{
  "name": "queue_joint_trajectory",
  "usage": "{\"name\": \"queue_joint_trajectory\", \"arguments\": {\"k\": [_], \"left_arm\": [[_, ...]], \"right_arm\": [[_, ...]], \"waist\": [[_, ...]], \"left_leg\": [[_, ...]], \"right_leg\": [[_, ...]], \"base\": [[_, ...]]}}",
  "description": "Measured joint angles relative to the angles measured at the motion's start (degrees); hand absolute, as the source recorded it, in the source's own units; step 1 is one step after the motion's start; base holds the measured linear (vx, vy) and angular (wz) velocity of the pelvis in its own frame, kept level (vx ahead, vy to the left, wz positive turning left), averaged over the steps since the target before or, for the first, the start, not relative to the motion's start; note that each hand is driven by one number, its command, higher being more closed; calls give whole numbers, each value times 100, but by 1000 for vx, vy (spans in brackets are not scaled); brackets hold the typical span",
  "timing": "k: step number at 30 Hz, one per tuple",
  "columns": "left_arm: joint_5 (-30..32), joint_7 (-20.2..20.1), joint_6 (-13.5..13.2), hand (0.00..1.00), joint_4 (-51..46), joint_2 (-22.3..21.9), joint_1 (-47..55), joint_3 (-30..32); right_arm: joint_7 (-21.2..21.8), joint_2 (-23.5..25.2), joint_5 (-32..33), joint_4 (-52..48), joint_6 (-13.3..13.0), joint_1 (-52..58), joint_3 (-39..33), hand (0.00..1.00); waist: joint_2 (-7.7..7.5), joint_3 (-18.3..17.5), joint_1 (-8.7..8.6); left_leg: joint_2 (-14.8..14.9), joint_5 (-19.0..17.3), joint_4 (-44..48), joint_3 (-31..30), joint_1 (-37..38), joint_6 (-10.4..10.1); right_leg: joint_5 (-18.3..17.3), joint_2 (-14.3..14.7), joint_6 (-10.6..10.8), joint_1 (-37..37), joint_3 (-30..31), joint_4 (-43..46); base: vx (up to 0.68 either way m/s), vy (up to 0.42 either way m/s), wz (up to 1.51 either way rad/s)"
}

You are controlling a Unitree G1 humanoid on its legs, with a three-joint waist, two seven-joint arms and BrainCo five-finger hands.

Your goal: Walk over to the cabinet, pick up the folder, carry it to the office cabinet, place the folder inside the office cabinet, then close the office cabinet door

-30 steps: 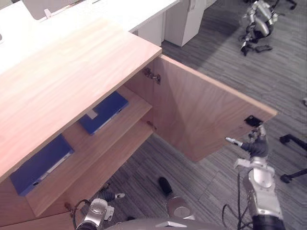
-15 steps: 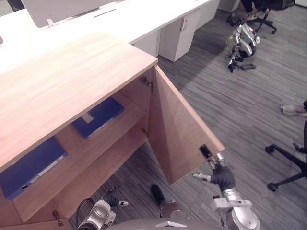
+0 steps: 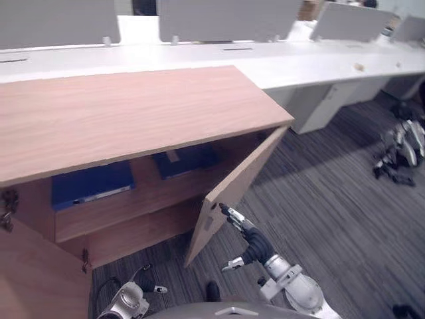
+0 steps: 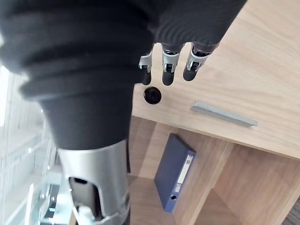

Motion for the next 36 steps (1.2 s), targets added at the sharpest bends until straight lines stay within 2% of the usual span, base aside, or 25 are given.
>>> {"name": "queue_joint_trajectory", "arguments": {"k": [4, 7, 12, 19, 27, 36], "left_arm": [[0, 3, 30, 0, 4, 105, -56, 216], [-10, 13, 79, 0, 1, 178, 8, 414], [-59, 53, 85, 0, -7, 143, 152, 686], [-164, 125, 92, 0, -8, 107, 388, 942], [-283, 177, 99, 0, -190, 25, 504, 1126], [-502, 349, 102, 0, -299, -89, 512, 1311]], "right_arm": [[-264, 200, 4, 1177, 84, -947, -230, 0], [-418, 384, 5, 1662, 103, -1305, -553, 0], [-708, 481, 2, 2202, 153, -1673, -929, 0], [-1062, 905, -109, 2739, 236, -1896, -1318, 0], [-1075, 1365, -342, 3430, 326, -1624, -1558, 0], [-1296, 1840, -591, 4849, 475, -1283, -1925, 0]], "waist": [[67, 51, 89], [157, 117, 209], [306, 234, 272], [301, 239, 315], [288, 241, 281], [305, 233, 251]], "left_leg": [[-86, 73, 0, -427, -183, 44], [-112, 120, -3, -667, -291, 40], [-198, 276, -127, -1038, -345, 51], [-212, 588, -541, -1244, -228, 11], [-230, 918, -1128, -1296, -1, -1], [-236, 953, -1327, -1257, 258, 2]], "right_leg": [[-59, -92, 68, 80, -380, -20], [-74, -107, 106, 107, -618, -17], [-125, -160, 171, 177, -943, -19], [-165, -153, 172, 197, -1106, -12], [-283, -168, 247, 198, -1118, 10], [-263, -165, 279, 321, -1102, 11]], "base": [[8, 10, 54], [24, -14, 41], [9, -16, 43], [-32, -28, 14], [-38, -12, 5], [22, 3, -1]]}}
